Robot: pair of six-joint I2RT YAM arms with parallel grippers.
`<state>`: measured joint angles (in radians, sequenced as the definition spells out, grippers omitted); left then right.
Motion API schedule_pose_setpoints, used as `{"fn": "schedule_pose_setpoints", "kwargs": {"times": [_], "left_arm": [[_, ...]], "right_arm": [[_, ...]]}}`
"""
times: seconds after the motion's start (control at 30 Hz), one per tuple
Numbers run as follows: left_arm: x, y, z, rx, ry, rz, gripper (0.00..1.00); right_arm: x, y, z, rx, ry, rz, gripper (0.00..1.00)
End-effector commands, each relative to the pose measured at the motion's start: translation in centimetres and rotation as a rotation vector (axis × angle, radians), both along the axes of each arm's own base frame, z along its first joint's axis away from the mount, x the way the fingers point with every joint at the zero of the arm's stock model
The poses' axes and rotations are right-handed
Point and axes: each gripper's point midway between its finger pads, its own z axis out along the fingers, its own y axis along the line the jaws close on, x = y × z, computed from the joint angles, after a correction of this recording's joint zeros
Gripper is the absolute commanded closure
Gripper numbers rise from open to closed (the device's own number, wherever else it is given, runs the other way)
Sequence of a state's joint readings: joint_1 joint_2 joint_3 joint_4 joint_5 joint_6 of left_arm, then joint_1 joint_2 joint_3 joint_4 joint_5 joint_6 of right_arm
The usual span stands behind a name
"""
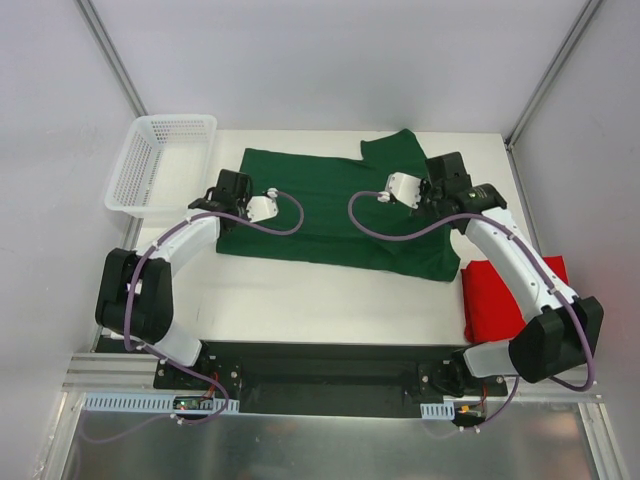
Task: Fold and stack the t-shirts
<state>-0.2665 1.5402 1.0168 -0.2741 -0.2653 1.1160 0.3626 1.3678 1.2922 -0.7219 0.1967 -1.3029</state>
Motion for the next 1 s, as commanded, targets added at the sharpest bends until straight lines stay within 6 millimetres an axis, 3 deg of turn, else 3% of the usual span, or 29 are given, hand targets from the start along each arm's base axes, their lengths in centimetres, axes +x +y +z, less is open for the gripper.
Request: {"fn": "schedule_pose_setpoints", "kwargs": {"times": [0.0, 0.97], "left_arm": [[0.9, 0.0, 0.9, -0.017, -0.024, 0.003, 1.0], [2.4, 0.0, -0.4, 0.029, 0.014, -0.014, 1.0]], "right_arm": [[1.0, -0.1, 0.9, 0.009, -0.026, -0.008, 0.99], [3.9, -0.4, -0.7, -0.019, 0.016, -0.035, 0.99]]}}
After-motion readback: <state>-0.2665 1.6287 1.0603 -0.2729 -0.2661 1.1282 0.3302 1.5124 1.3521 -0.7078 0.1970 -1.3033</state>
